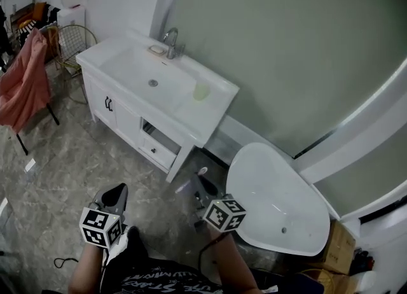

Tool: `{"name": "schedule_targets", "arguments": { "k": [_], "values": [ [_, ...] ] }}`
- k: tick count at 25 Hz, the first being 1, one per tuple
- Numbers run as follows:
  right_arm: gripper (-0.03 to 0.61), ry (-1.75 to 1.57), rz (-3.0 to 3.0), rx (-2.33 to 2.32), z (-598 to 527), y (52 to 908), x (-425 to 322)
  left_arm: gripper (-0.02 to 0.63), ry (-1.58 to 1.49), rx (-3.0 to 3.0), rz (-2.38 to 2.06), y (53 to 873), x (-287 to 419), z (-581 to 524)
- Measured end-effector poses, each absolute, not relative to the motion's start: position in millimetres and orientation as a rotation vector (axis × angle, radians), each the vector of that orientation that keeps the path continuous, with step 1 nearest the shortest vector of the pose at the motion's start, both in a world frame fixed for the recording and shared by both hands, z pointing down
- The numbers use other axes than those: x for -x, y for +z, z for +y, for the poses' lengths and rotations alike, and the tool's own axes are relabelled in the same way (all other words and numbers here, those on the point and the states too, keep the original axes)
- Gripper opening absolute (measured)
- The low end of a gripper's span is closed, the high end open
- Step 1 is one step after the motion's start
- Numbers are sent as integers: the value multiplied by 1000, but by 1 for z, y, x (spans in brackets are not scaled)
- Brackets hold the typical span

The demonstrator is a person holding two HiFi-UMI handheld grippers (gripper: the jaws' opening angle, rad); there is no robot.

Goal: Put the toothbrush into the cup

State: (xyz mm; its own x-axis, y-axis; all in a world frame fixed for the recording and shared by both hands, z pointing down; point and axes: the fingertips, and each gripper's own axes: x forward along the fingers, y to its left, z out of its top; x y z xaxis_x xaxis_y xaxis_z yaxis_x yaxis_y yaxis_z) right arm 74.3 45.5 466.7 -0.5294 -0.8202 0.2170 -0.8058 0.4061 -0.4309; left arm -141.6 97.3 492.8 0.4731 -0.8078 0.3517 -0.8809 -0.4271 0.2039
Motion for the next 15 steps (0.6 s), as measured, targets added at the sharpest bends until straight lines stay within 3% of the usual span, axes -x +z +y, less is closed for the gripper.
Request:
{"name": "schedule_targets", "arguments": {
  "k": [15],
  "values": [
    [18,-807,2573,1608,-77,480,2,9,287,-2466,-1289,501,204,-43]
  ]
}}
